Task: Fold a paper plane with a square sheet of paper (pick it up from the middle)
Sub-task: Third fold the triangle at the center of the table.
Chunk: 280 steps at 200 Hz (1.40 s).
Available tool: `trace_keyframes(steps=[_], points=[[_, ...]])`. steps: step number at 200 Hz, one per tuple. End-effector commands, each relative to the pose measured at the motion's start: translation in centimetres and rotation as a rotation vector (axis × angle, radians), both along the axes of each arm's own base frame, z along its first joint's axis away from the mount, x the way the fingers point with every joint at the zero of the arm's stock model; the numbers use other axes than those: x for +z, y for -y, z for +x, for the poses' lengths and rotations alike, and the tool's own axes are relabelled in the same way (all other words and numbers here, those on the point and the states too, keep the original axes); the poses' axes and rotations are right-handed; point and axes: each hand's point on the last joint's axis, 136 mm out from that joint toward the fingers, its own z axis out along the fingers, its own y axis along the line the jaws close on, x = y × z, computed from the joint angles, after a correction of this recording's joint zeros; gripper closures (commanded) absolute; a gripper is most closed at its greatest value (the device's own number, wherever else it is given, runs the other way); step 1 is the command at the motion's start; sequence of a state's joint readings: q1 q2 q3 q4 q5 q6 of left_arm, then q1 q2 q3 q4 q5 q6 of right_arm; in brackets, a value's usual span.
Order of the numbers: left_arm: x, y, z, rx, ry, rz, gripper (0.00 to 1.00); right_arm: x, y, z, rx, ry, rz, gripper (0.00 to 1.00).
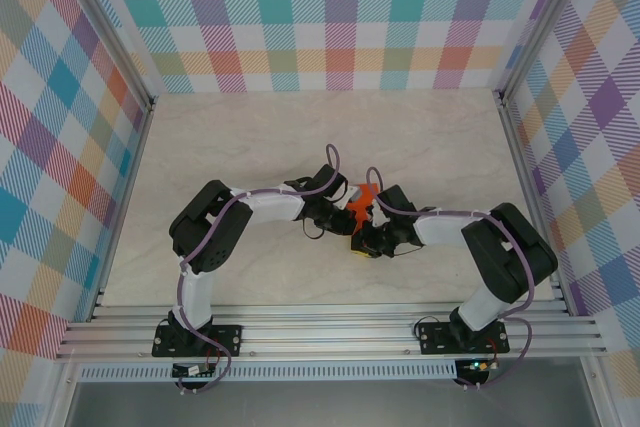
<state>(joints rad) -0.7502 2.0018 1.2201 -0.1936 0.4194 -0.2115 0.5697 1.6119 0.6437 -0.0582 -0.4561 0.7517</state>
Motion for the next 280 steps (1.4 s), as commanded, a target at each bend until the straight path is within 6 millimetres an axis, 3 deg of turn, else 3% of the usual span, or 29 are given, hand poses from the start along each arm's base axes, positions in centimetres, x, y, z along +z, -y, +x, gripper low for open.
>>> trace_keyframes(steps=[1, 27, 53, 91, 124, 149, 178, 193, 214, 256, 280], points=[[-2.6, -2.1, -0.4, 0.016, -0.045, 0.104, 0.96, -0.2, 1.5, -0.2, -0.022, 0.007, -0.092, 0.86], [-2.6, -2.2, -0.5, 0.017, -0.047, 0.105, 0.96, 2.7, 1.5, 1.6, -0.061, 0.07, 0.013, 0.85], [-2.5, -2.2, -0.5, 0.016, -0.047, 0.104, 0.96, 3.3, 0.7, 2.7, -0.055, 0.076, 0.071, 0.84], [-2.4, -2.1, -0.3, 0.016, -0.042, 0.102, 0.96, 1.2, 0.2, 2.7, -0.07, 0.012, 0.088, 0.86], [-2.8, -2.4, -0.9, 0.011, -0.068, 0.122, 0.96, -1.1, 1.7, 1.6, -0.079, -0.034, -0.015, 0.86], [-2.8, -2.5, -0.9, 0.013, -0.07, 0.124, 0.96, 0.7, 1.6, 2.3, -0.068, 0.021, 0.004, 0.86], [-2.8, -2.6, -0.9, 0.011, -0.073, 0.127, 0.96, 2.5, 3.4, 4.6, -0.15, 0.071, 0.035, 0.85], [-2.9, -2.5, -0.9, 0.009, -0.074, 0.127, 0.96, 3.3, 2.7, 5.0, -0.119, 0.08, 0.073, 0.84], [-3.0, -2.5, -0.9, 0.01, -0.076, 0.128, 0.96, 2.7, 2.3, 5.3, -0.111, 0.062, 0.088, 0.84], [-3.0, -2.4, -0.9, 0.01, -0.078, 0.124, 0.96, -0.5, 2.8, 5.1, -0.121, -0.003, 0.025, 0.86], [-2.9, -2.5, -1.0, 0.009, -0.076, 0.128, 0.96, 0.8, 2.5, 5.5, -0.118, 0.018, 0.045, 0.86]])
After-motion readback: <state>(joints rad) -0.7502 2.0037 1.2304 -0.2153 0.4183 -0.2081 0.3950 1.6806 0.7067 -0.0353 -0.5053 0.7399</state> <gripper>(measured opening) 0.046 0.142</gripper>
